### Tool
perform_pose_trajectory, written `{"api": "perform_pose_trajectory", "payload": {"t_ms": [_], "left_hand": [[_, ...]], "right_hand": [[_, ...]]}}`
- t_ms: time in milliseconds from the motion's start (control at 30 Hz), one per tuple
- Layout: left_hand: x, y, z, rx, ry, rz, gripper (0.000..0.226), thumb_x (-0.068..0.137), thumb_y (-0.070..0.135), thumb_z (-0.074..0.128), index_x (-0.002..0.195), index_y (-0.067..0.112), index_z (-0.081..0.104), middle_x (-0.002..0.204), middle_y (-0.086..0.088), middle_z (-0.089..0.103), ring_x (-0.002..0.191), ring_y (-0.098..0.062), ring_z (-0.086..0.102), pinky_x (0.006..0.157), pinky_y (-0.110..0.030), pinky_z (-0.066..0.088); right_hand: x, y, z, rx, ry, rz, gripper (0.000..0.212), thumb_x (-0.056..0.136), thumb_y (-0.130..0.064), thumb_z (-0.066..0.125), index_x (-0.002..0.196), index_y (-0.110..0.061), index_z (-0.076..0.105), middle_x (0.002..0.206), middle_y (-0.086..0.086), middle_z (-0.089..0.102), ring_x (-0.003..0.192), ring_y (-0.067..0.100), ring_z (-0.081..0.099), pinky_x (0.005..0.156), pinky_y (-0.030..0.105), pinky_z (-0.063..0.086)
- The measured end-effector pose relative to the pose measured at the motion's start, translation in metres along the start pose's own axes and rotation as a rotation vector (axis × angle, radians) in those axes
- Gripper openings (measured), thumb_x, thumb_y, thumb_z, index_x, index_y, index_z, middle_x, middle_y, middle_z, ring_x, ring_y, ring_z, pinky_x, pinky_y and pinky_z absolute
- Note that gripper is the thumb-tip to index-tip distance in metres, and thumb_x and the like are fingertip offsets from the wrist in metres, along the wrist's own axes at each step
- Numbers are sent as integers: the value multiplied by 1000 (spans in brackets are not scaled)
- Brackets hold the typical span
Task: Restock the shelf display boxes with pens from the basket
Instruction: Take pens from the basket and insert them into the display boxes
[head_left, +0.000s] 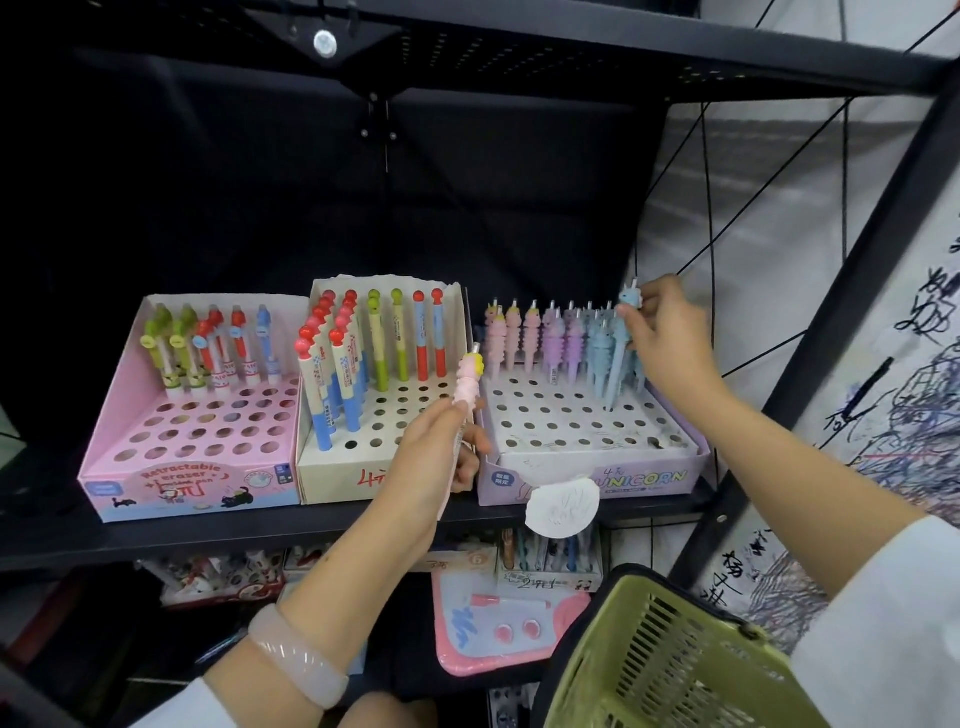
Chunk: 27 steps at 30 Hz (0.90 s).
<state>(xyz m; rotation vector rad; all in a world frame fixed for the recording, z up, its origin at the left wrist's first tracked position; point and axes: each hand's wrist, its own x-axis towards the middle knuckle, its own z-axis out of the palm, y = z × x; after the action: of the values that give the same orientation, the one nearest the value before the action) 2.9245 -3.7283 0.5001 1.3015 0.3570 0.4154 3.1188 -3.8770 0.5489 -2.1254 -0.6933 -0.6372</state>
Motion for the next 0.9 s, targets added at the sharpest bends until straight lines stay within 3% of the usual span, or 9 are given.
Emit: {"api": "perform_pose_trajectory", "payload": {"t_ms": [133, 300, 400, 567, 633, 767, 833, 900], "left_hand": [[-1, -1, -2, 102, -16, 57, 16, 97, 14, 43, 92, 20, 57, 58, 5, 59, 41, -6, 43, 41, -17, 36], [-2, -2, -3, 141, -8, 112, 15, 96, 12, 44, 96, 20, 57, 58, 10, 60, 41, -4, 42, 40, -15, 35], [-3, 0, -4, 100, -1, 114, 21, 97, 13, 42, 91, 21, 60, 63, 5, 61, 43, -6, 43, 42, -17, 36], [-4, 1, -1, 76, -1, 115, 19, 97, 13, 42, 93, 23, 58, 64, 6, 62, 43, -5, 43, 43, -17, 37], [-4, 2, 0, 59, 2, 122, 16, 97, 13, 43, 98, 25, 55, 63, 7, 63, 43, -5, 43, 41, -16, 36], [-3, 2, 1, 47, 0, 146, 14, 97, 15, 45, 104, 26, 51, 61, 7, 66, 43, -6, 45, 41, -16, 38], [-2, 2, 0, 63, 2, 157, 14, 97, 15, 46, 106, 26, 49, 65, 8, 68, 47, -5, 52, 47, -17, 44], [-1, 4, -5, 119, 16, 173, 18, 96, 17, 47, 111, 27, 48, 80, 10, 71, 68, -2, 62, 66, -19, 51]], "right_hand": [[-7, 7, 7, -42, -100, 15, 22, 92, -21, 56, 105, -5, 51, 86, 3, 58, 80, 24, 60, 74, 39, 51], [-23, 19, 14, -80, -250, 108, 19, 92, -24, 57, 97, -8, 49, 81, 13, 64, 75, 31, 64, 75, 44, 53], [-24, 17, 13, -122, -227, 98, 18, 90, -25, 59, 95, -10, 49, 80, 9, 63, 78, 28, 62, 72, 35, 50], [-27, -17, 16, -98, -65, 31, 22, 89, -18, 59, 107, -6, 58, 105, 7, 56, 89, 22, 55, 76, 29, 42], [-36, -41, 22, 36, -150, -13, 15, 91, -20, 57, 101, -10, 61, 101, 2, 57, 85, 14, 53, 72, 20, 39], [-58, -83, 32, 521, -550, 107, 7, 92, -29, 55, 90, -29, 62, 81, -13, 67, 77, 0, 62, 64, 14, 51], [-60, -90, 36, 628, -587, 135, 10, 92, -27, 56, 85, -27, 64, 70, -14, 69, 67, -4, 62, 62, 11, 50], [-51, -94, 37, 675, -512, 153, 11, 92, -24, 56, 87, -20, 65, 70, -9, 69, 64, 1, 63, 63, 15, 52]]}}
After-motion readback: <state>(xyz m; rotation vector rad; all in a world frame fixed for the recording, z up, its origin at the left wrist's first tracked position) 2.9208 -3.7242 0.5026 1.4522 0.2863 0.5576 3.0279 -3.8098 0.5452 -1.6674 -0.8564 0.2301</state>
